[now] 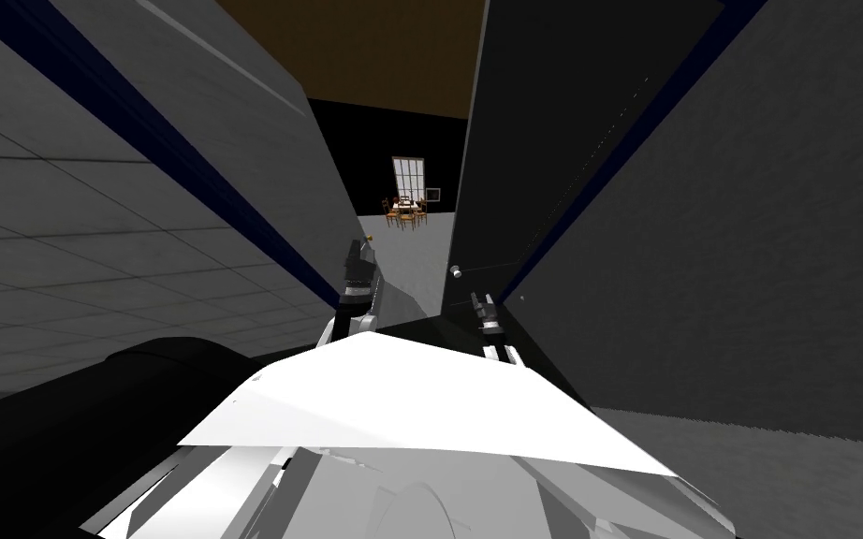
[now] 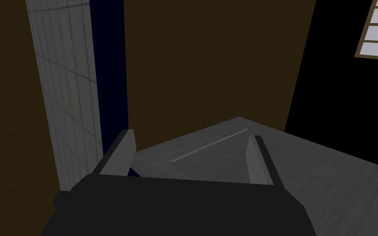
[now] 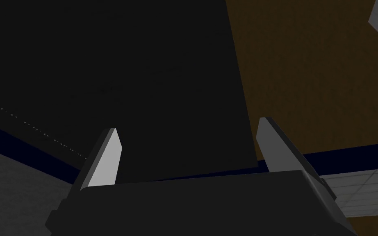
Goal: Push the door open
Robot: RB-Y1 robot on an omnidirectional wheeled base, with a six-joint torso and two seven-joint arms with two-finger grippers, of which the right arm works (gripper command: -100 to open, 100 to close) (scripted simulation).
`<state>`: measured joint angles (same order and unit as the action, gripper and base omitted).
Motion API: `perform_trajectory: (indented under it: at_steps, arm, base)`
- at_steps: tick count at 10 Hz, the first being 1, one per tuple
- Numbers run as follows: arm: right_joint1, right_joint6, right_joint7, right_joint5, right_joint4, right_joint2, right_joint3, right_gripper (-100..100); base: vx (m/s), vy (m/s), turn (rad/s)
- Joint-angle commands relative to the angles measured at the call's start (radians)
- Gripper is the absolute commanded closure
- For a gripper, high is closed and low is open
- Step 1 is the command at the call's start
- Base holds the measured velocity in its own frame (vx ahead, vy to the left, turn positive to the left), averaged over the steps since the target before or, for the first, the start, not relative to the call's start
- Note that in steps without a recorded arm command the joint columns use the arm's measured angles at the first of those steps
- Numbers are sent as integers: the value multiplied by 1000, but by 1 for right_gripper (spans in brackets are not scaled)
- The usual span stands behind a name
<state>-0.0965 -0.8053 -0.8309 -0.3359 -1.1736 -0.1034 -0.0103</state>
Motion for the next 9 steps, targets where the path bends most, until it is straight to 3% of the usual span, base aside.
perform_trajectory:
  at_steps: [1, 9]
  arm:
    - [13, -1, -33, -18, 38, -3, 2, -100]
    - [90, -37, -177, -88, 249, -5, 4, -100]
  base:
    - [96, -17, 22]
    - [86, -6, 18]
